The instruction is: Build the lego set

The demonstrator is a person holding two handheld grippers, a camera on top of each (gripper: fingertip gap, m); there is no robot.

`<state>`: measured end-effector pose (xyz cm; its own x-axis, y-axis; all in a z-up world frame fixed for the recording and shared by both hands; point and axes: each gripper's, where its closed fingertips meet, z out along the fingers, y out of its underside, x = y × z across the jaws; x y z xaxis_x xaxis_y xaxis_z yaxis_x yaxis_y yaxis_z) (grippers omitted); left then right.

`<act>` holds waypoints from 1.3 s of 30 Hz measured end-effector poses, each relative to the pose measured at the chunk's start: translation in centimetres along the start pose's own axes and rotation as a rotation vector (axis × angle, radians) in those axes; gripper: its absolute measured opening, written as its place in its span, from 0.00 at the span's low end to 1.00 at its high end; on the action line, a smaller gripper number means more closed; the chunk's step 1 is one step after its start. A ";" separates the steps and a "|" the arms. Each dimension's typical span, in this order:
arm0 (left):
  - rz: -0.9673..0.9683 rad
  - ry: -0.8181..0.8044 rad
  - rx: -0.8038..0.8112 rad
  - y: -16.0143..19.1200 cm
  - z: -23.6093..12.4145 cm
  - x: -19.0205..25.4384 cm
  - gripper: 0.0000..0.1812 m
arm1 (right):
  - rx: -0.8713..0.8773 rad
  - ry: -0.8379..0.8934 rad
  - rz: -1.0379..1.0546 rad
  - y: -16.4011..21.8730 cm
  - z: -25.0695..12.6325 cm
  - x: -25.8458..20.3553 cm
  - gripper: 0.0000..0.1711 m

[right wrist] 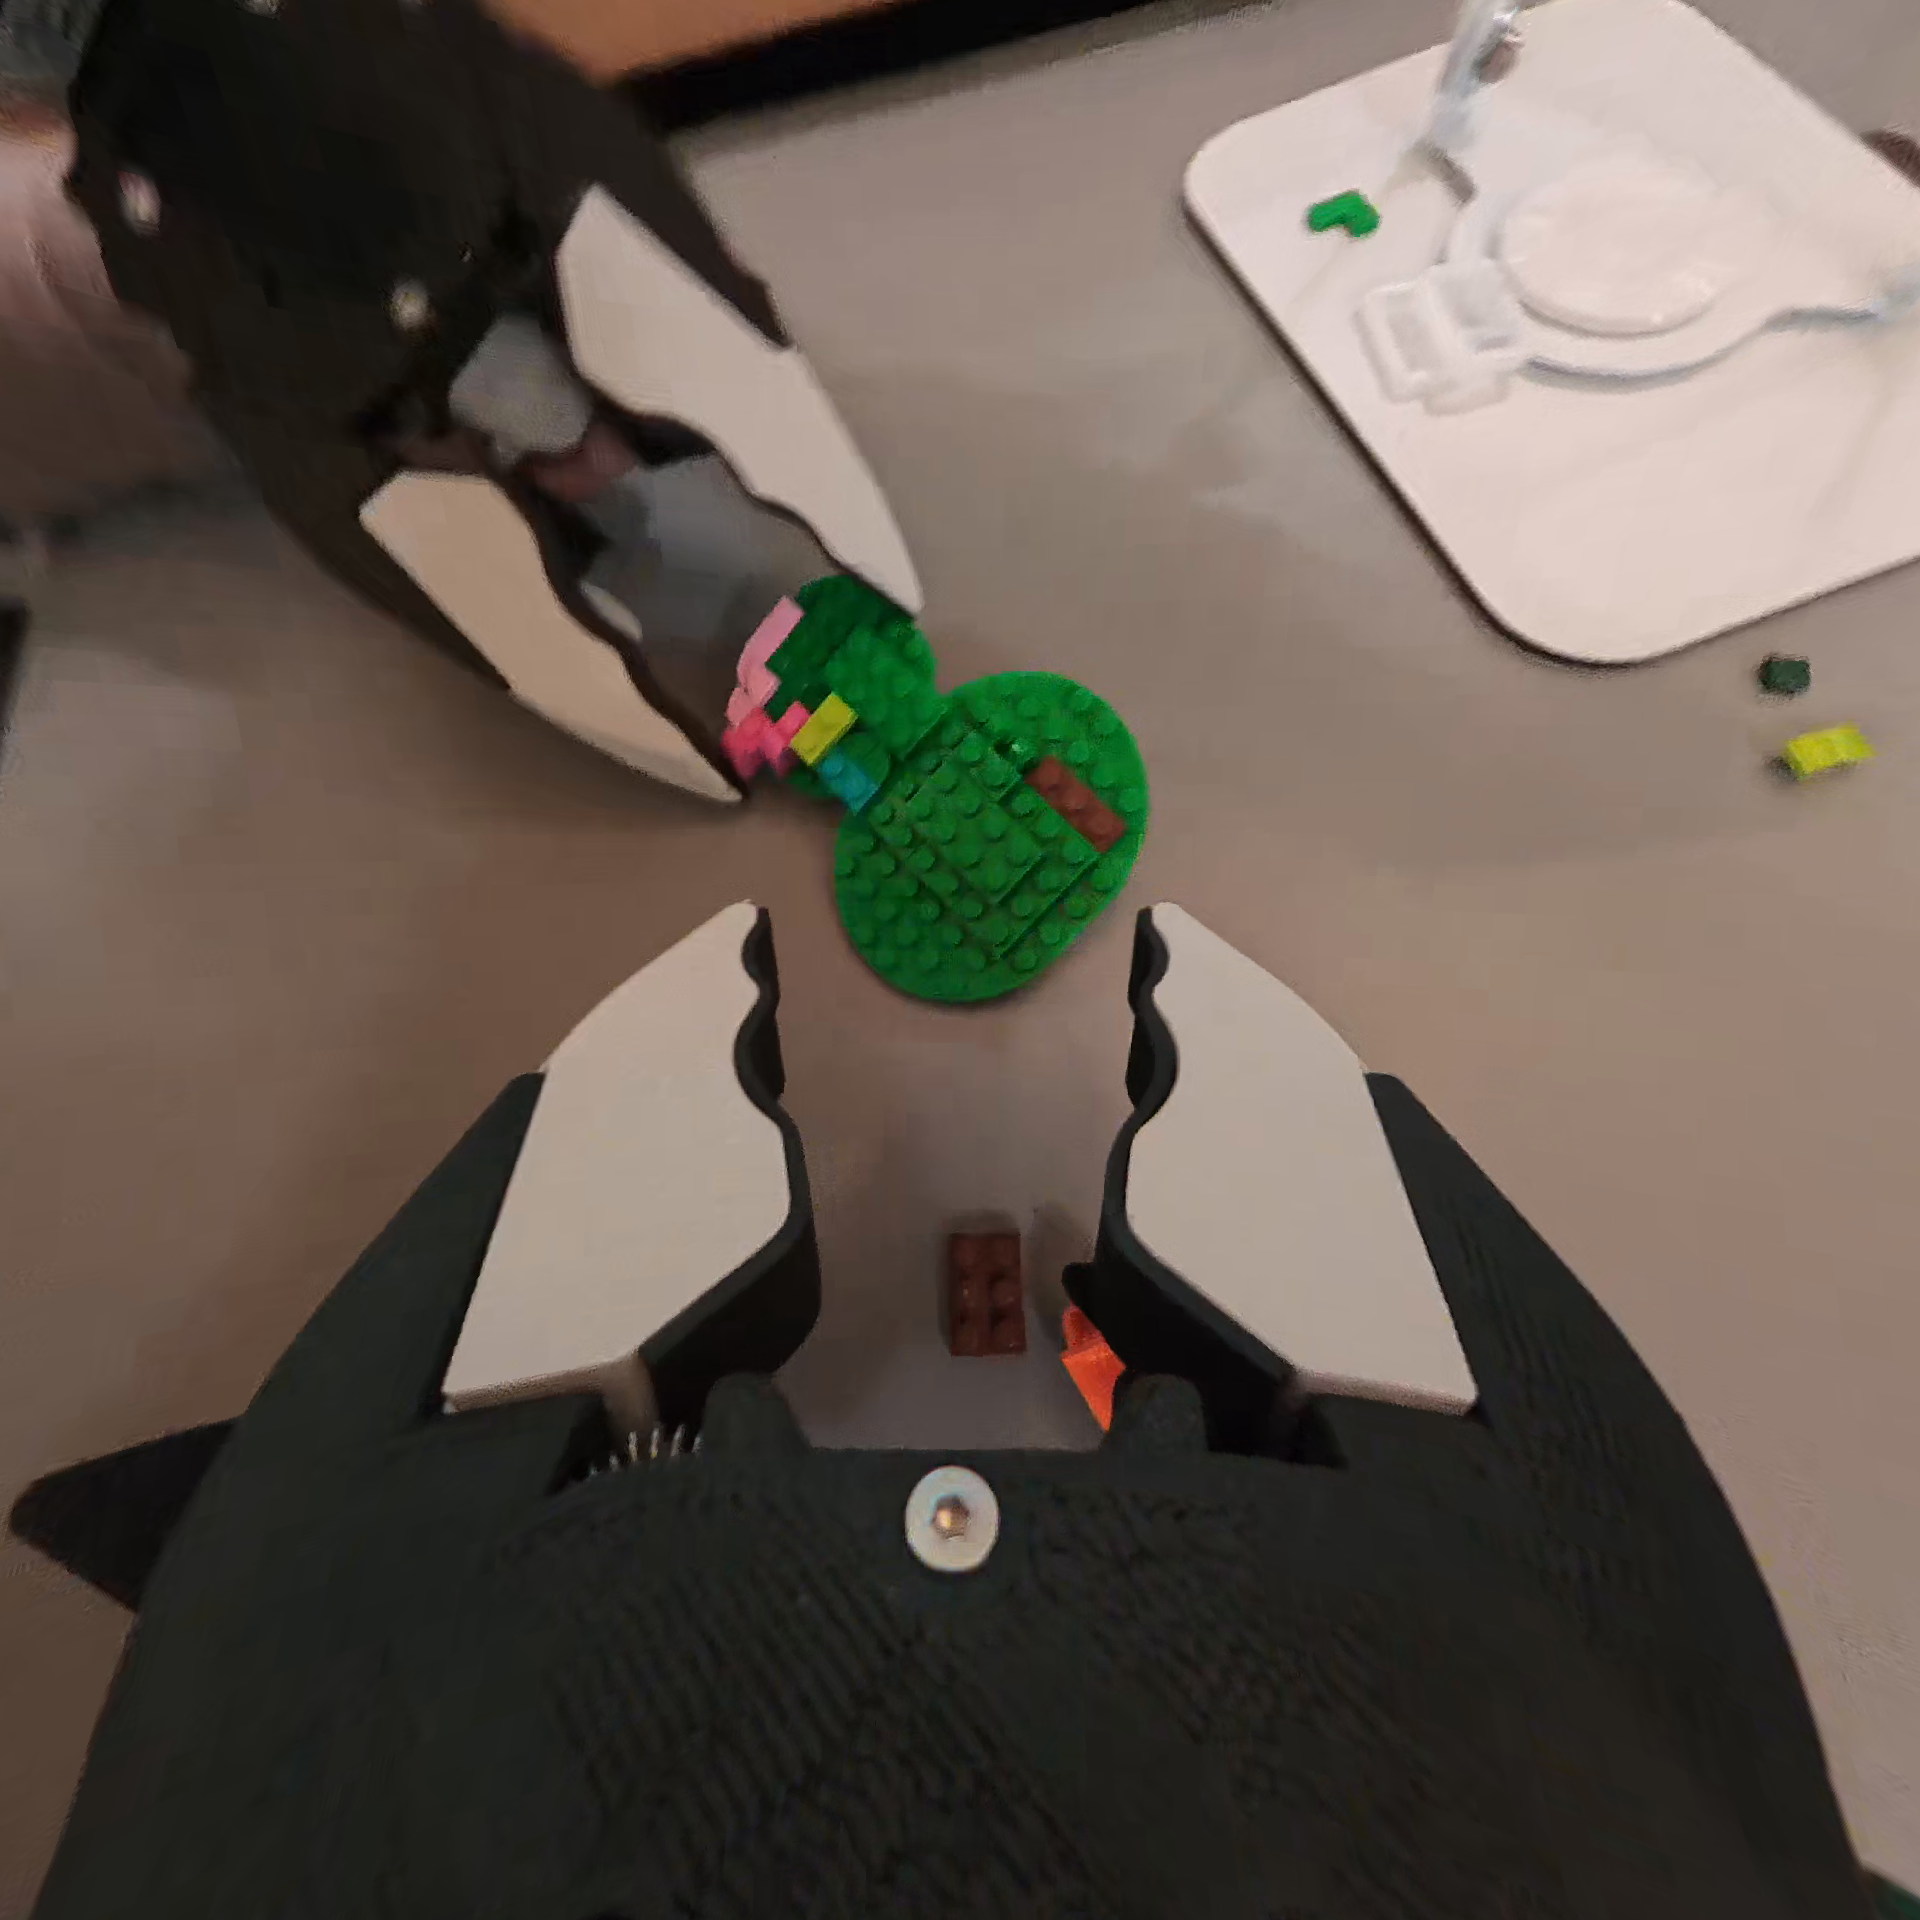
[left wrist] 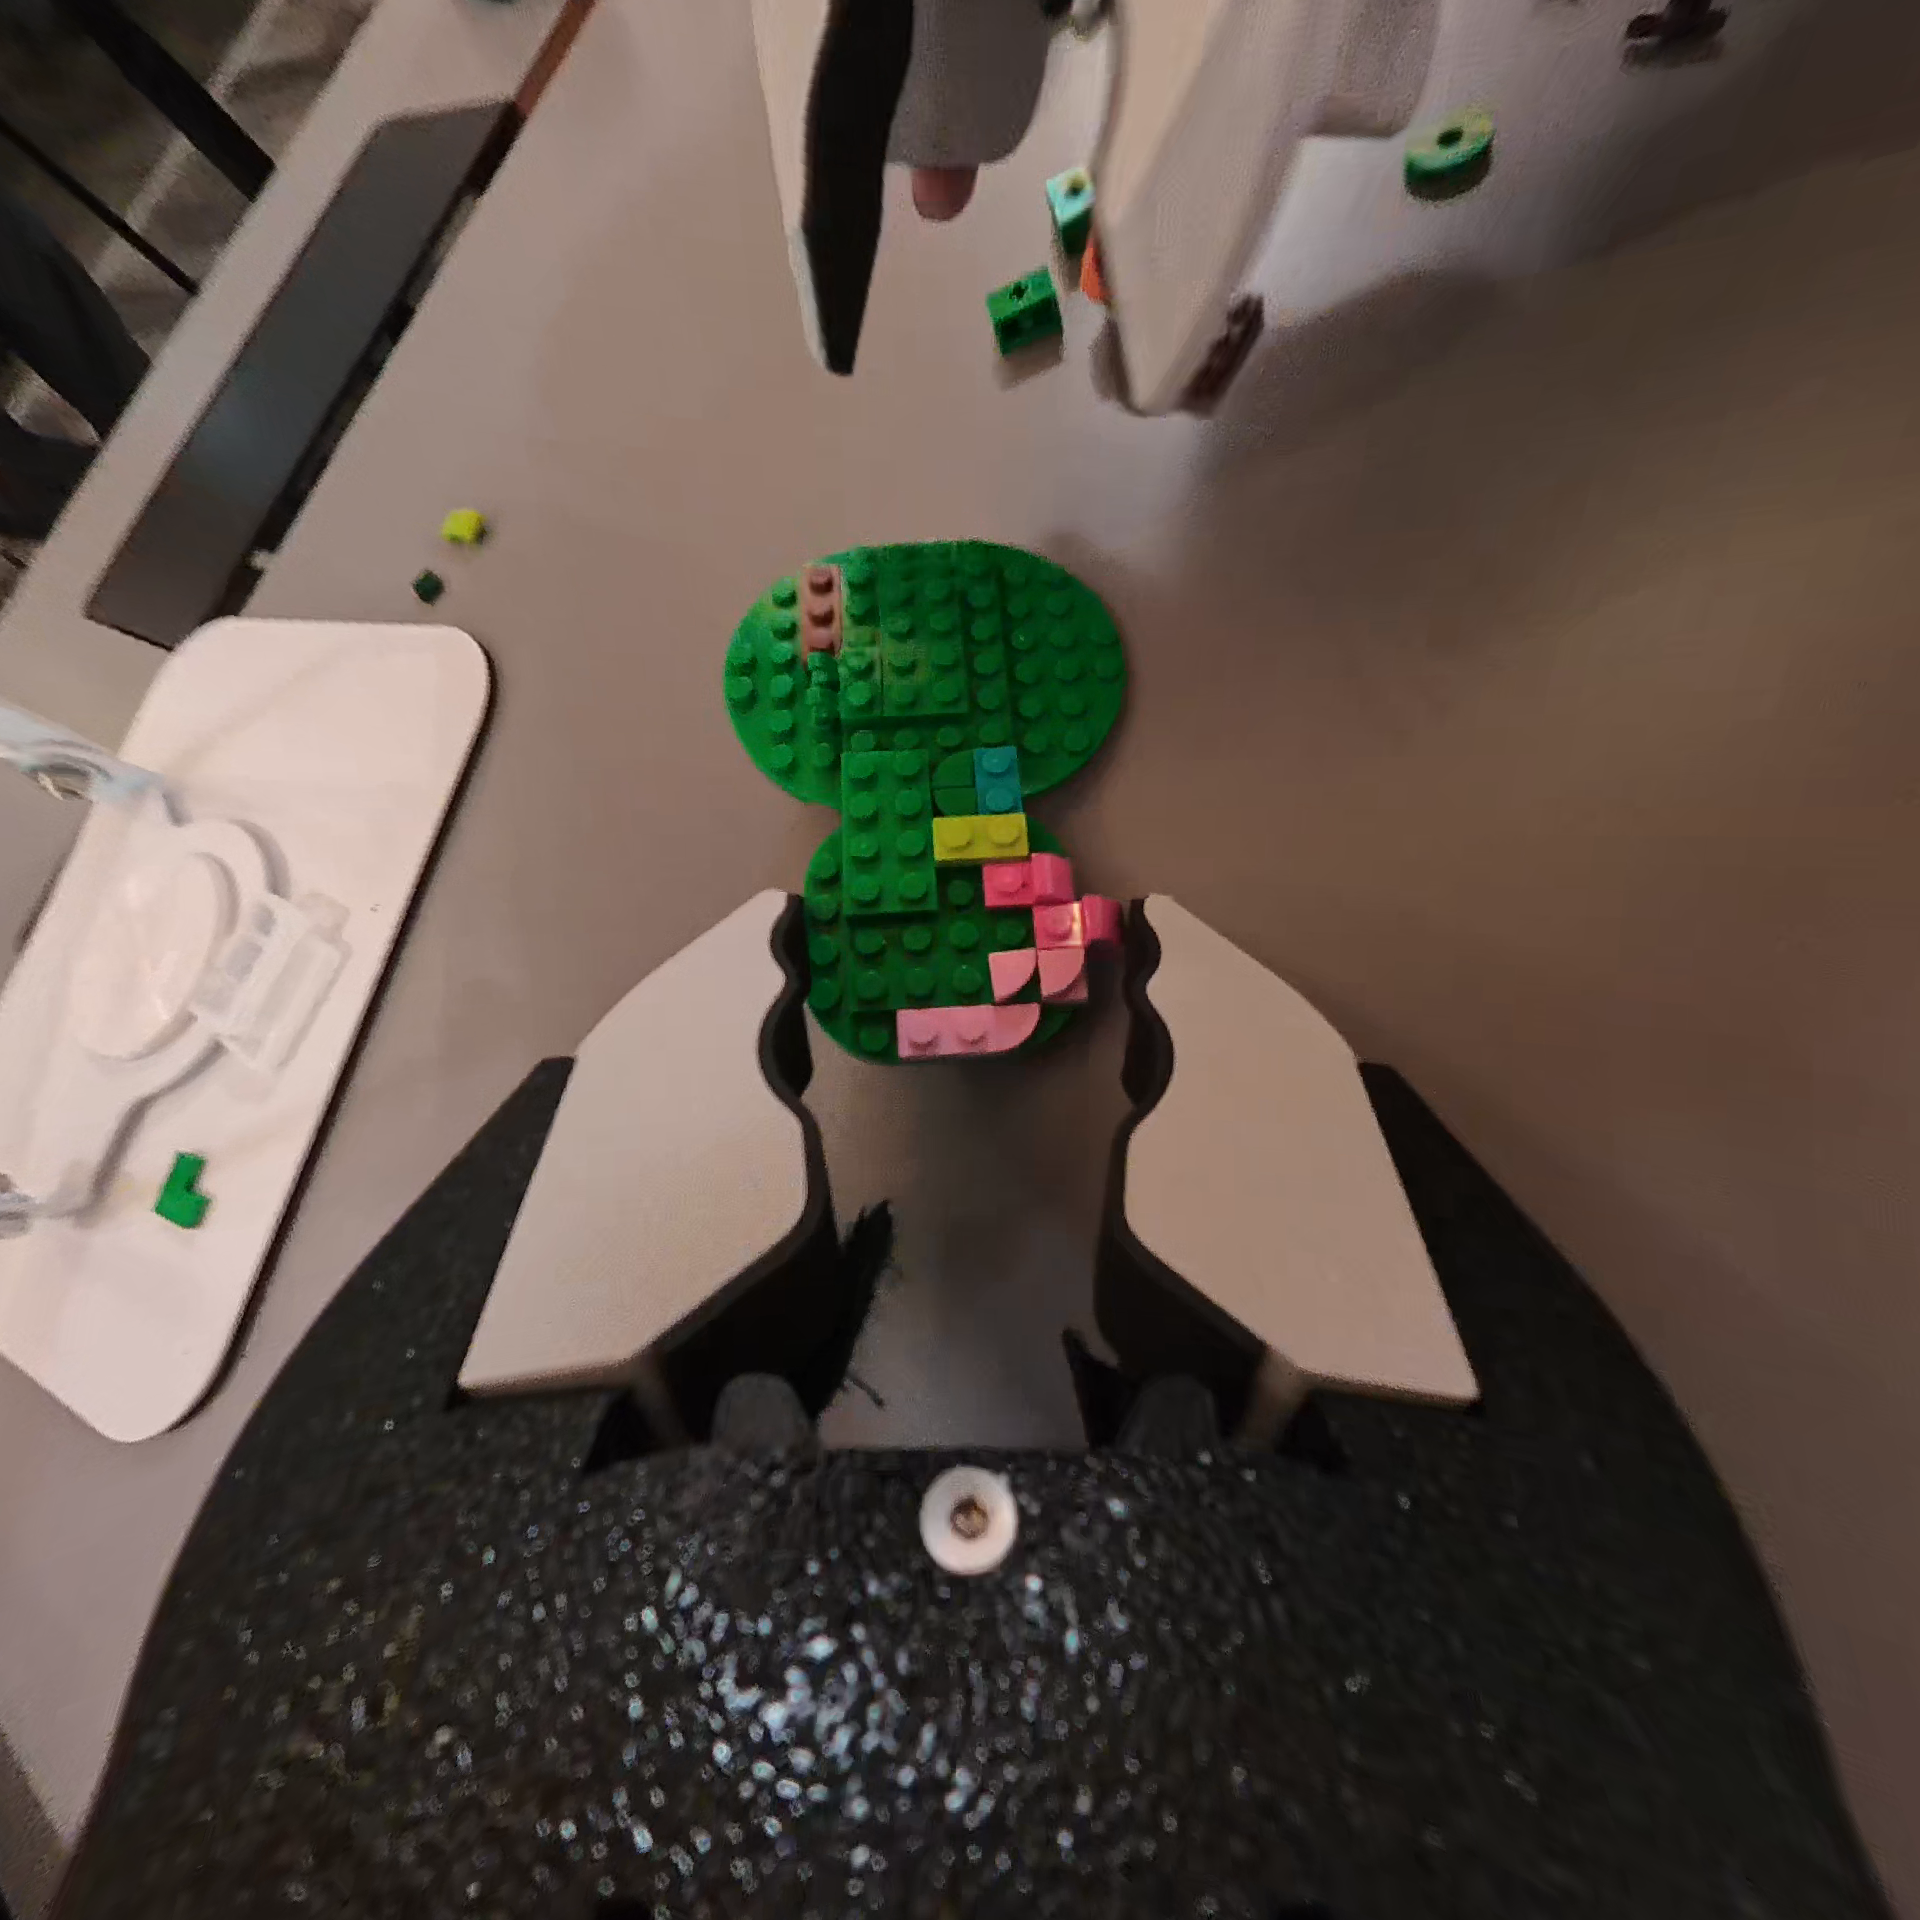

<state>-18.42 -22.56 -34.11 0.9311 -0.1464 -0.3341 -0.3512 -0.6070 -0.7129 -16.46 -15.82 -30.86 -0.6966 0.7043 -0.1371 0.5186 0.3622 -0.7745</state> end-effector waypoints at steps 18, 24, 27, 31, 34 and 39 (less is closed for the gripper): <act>0.041 -0.054 0.163 -1.5 -1.4 -1.1 0.15 | -0.083 0.111 -0.349 -0.3 1.2 -0.9 0.34; -0.012 -0.006 0.050 1.0 -0.8 -1.4 0.30 | -0.230 0.115 -0.294 0.4 2.8 1.3 0.43; -0.042 -0.020 0.045 1.5 -0.9 -2.1 0.33 | -0.193 0.057 -0.150 -0.8 4.2 1.5 0.49; -0.055 -0.048 0.050 1.7 -1.2 -2.9 0.33 | -0.292 0.092 -0.184 -0.8 6.1 2.3 0.49; -0.062 -0.043 0.047 1.8 -1.3 -3.0 0.34 | -0.378 0.062 -0.195 -0.5 7.3 2.7 0.43; -0.025 -0.064 0.029 2.1 -1.4 -3.2 0.40 | -0.430 -0.016 -0.229 -0.8 8.3 2.4 0.24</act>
<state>-21.99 -24.49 -33.65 0.9316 -0.0809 -0.3543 -0.3319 -0.5865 -0.7388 -22.69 -19.47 -35.69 -0.8224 0.5688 -0.0052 0.5068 0.7285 -0.4609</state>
